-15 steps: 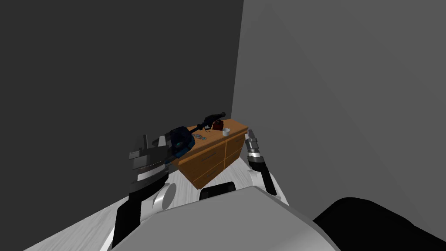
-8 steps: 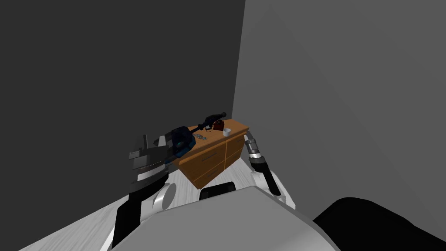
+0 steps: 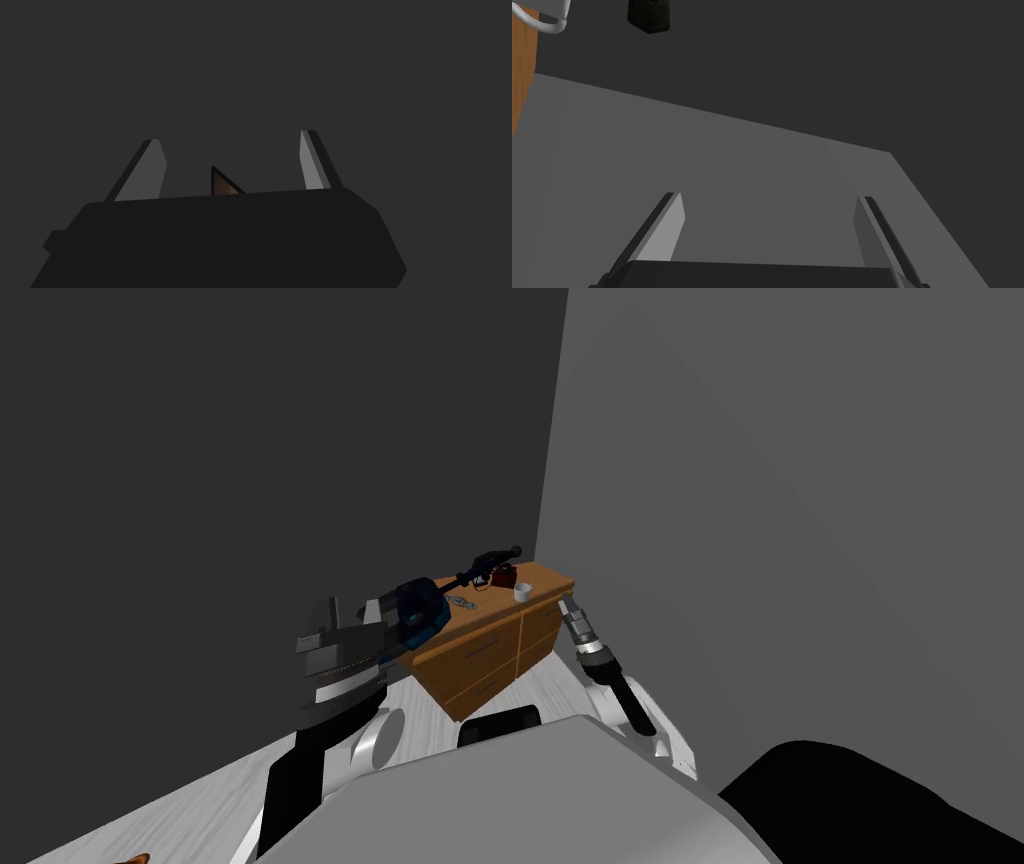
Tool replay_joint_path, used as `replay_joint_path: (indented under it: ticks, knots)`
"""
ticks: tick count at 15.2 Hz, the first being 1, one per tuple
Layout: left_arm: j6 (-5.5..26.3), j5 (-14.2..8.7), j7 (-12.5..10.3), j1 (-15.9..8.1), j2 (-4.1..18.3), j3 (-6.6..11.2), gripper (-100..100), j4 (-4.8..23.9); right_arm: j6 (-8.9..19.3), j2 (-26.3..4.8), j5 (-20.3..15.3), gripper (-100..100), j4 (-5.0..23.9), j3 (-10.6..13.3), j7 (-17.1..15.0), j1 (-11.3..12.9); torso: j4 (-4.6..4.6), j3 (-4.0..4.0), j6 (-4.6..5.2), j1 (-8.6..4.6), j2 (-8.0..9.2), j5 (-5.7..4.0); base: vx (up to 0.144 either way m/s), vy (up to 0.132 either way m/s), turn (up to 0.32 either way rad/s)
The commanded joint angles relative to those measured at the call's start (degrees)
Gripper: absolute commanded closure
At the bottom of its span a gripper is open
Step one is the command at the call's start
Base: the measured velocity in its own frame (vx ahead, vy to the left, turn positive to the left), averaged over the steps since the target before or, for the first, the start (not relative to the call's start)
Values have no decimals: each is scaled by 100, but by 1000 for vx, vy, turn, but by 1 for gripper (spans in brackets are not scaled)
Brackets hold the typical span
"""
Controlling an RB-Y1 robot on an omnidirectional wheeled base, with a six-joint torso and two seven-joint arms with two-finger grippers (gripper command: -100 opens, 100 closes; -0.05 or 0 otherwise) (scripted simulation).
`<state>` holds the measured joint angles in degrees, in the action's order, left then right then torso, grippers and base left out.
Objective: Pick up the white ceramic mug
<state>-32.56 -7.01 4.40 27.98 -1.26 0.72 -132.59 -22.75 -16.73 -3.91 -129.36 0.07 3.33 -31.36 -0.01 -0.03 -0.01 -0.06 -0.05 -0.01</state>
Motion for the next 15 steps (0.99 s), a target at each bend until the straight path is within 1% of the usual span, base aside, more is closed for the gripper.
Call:
replay_joint_path:
  ticks: [1, 2, 4, 5, 7, 8, 10, 11, 12, 14, 15]
  knots:
    - [0, 0, 0, 0, 0, 0, 0, 0, -30, -202, -4, -100, 41, -23, -47, -8, 0, 0, 0, 0, 0, 0, 8, -6, 17]
    - [0, 0, 0, 0, 0, 0, 0, 0, -69, -387, -25, -100, 123, -78, -166, -27, 0, 0, 1, 0, 0, 0, 12, -5, 55]
    - [0, 0, 0, 0, 0, 0, 0, 0, -69, -593, -25, -100, 123, -78, -166, -27, 0, -1, 0, 0, -1, 0, 12, -7, 39]
    - [0, 0, 0, 0, 0, 0, 0, 0, -111, -751, -49, -100, 211, -137, -294, -47, 0, -1, 1, 0, -1, 0, 12, -8, 50]
    - [0, 0, 0, 0, 0, 0, 0, 0, -111, -1008, -49, -100, 211, -137, -294, -47, 0, -1, 0, -1, -2, 0, 13, -9, 38]
    - [0, 0, 0, 0, 0, 0, 0, 0, -157, -1140, -74, -100, 305, -200, -431, -70, 0, -1, 0, -1, -2, 0, 14, -7, 80]
    - [0, 0, 0, 0, 0, 0, 0, 0, -157, -1398, -74, -100, 305, -200, -431, -70, -1, -2, 0, -1, -3, 0, 15, -10, 39]
    - [0, 0, 0, 0, 0, 0, 0, 0, -157, -1446, -74, -100, 305, -200, -431, -70, -1, -2, 0, -1, -3, 0, 7, -6, -6]
    - [0, 0, 0, 0, 0, 0, 0, 0, -204, -1628, -100, -100, 405, -267, -577, -93, 0, -1, 1, 1, -1, 0, 11, -6, 47]
    - [0, 0, 0, 0, 0, 0, 0, 0, -204, -1888, -100, -100, 405, -267, -577, -93, 0, -1, -1, -1, -2, 0, 12, -9, 56]
    - [0, 0, 0, 0, 0, 0, 0, 0, -204, -1906, -100, -100, 405, -267, -577, -93, 0, -1, 0, 0, -2, 0, 6, -6, 3]
